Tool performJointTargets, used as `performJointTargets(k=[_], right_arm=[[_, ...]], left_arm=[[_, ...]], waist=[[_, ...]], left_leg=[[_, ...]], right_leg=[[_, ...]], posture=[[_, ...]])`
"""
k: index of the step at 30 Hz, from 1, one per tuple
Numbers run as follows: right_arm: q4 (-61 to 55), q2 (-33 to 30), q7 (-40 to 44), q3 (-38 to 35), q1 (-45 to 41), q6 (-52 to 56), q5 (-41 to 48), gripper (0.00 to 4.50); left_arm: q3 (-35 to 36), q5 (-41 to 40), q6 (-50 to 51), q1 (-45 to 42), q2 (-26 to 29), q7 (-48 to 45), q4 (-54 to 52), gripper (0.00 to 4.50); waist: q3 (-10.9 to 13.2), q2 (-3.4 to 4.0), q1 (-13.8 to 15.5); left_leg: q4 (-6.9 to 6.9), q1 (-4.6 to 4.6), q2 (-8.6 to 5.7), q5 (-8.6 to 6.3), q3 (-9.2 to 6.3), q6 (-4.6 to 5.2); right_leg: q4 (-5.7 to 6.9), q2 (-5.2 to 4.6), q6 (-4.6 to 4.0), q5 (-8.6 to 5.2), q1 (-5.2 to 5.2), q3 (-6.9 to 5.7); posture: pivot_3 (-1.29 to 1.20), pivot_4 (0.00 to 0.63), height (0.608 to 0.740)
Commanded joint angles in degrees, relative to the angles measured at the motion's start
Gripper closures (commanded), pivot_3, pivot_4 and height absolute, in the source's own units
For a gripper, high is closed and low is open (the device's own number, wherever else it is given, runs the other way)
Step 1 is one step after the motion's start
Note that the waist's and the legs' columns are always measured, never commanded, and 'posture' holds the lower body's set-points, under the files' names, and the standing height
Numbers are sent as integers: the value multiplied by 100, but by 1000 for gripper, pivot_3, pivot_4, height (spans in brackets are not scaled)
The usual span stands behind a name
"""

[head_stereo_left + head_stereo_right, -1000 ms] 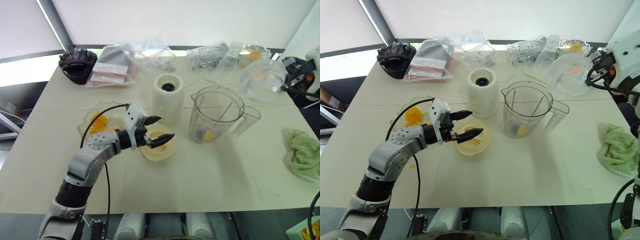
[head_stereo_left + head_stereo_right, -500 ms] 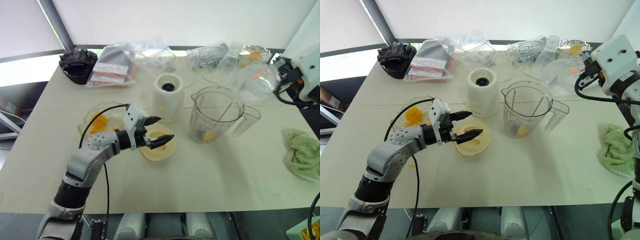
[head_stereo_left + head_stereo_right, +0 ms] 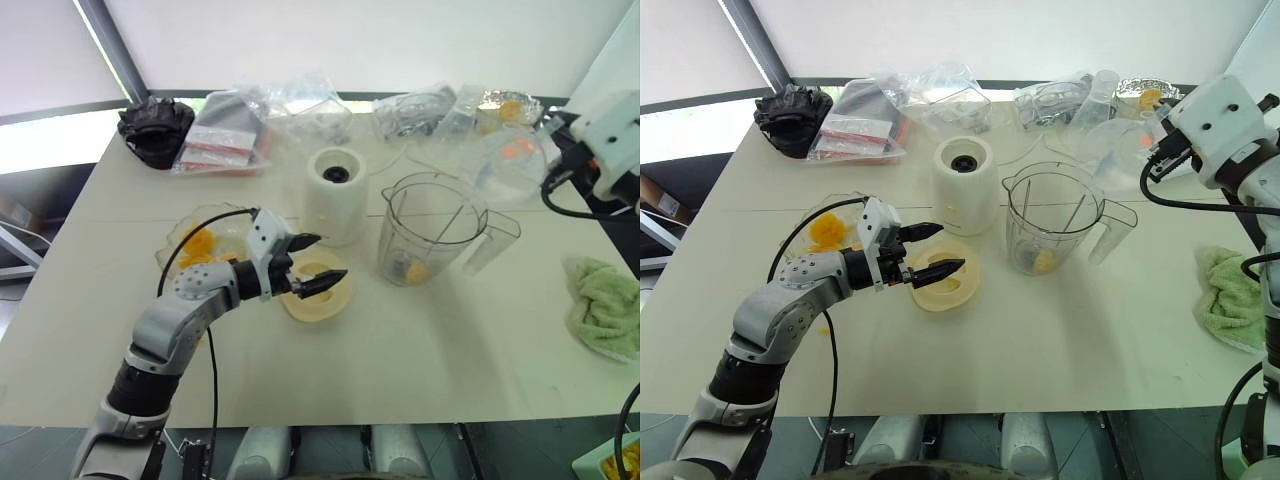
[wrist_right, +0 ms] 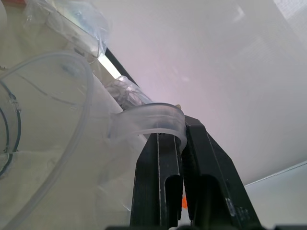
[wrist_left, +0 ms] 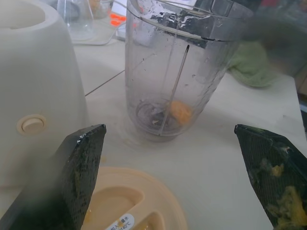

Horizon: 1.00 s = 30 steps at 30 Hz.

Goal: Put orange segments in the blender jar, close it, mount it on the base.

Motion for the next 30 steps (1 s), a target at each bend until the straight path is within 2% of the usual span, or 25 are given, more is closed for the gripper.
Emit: performJointTargets(k=[1,30], right_arm=[[-52,-125,18,-83,-154,-221,-112,4479],[102,-179,142,16,-531,-587,-482,4479]], left_arm=[[53,-8,-20,-73,15,9,-264,0],[57,-44,6,-49,-57,85,-274,0]], waist=[[0,0,0],[0,0,0]], left_leg=[[0,1,0,0,0,0],[4,3,0,1,0,-2]], right_leg=[[1,0,0,0,0,0],[10,0,-1,0,1,0]], posture=[[0,150,740],[0,150,740]])
